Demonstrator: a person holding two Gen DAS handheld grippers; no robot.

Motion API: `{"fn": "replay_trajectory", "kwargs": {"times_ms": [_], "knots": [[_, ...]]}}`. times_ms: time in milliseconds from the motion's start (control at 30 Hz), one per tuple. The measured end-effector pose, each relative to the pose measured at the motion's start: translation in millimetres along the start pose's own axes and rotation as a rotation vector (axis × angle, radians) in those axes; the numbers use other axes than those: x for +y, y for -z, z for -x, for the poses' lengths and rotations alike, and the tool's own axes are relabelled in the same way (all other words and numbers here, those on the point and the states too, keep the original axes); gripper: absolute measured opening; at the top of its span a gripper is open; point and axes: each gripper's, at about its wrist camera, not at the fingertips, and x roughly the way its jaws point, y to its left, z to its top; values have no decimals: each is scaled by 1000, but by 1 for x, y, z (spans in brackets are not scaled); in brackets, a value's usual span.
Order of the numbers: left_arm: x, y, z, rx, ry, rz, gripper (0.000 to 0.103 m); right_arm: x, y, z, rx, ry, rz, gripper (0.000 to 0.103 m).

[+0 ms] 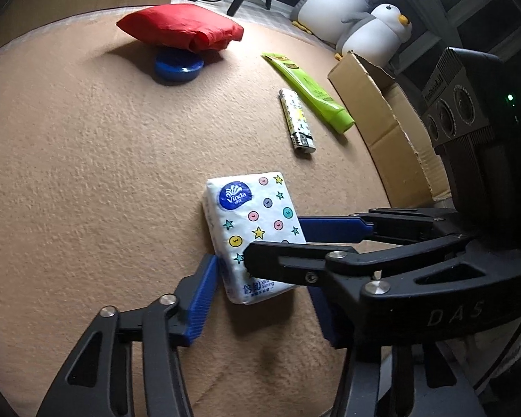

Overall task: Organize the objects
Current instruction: 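Carry the tissue pack into the box and open the right gripper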

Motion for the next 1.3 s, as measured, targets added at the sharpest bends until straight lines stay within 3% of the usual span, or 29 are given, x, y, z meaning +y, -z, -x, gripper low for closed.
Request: {"fn": "replay_trajectory", "kwargs": {"times_ms": [67,367,733,1300], "knots": [[-2,1,0,0,-1,-6,52,2,0,0,1,2,12,47],[-13,-4,5,-13,-8,-24,46,6,3,10,-26,26,22,45],[-69,-33,18,-76,13,-132,46,-5,3,71,-152,66,16,45],[-213,-82,-37,-82,116,-319,46,-110,22,169,-317,177,-134,45]]}}
